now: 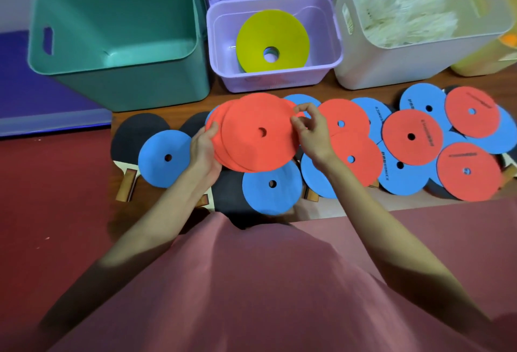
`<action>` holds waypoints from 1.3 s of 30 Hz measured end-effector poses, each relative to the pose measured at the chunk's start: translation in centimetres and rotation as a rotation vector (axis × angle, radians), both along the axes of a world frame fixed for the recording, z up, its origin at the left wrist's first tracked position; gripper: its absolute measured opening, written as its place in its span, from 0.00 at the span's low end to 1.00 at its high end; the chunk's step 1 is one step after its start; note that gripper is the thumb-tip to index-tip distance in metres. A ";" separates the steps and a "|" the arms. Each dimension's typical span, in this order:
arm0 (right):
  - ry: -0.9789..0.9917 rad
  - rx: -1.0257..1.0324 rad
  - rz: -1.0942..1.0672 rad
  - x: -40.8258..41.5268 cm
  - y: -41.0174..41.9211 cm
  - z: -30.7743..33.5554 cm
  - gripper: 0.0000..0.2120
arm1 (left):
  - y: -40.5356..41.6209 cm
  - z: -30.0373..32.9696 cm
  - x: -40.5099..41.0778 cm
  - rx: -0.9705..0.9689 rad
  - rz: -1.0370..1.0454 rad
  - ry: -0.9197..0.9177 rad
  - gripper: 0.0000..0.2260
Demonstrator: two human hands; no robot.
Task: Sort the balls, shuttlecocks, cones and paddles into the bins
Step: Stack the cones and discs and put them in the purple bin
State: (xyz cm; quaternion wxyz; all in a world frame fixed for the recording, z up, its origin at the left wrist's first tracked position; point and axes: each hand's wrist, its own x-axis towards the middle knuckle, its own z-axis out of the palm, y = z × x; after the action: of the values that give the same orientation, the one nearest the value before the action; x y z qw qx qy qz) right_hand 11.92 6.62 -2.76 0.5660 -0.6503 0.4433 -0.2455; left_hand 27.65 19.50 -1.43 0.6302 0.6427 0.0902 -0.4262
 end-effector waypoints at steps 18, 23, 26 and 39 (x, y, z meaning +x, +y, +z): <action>0.390 -0.030 -0.010 0.1 -4.3 -6.0 0.10 | -0.8 -0.3 -0.5 0.054 -0.091 -0.171 0.11; 0.642 -0.035 0.092 1.3 -7.4 -7.4 0.23 | -1.6 -0.2 -0.1 0.068 -0.060 -0.186 0.12; 0.766 -0.071 0.137 2.3 -7.6 -7.6 0.26 | -2.1 -0.3 -0.1 0.074 -0.042 -0.199 0.12; 0.633 -0.177 0.215 1.0 -8.4 -6.1 0.17 | -1.8 -0.7 1.4 0.110 0.017 -0.266 0.13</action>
State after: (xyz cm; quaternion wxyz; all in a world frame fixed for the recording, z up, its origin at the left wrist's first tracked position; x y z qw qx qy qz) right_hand 12.93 -1.80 -8.90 0.3643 -0.7838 0.5028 -0.0082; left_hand 29.04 17.66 -2.09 0.6039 0.7263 0.0345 -0.3264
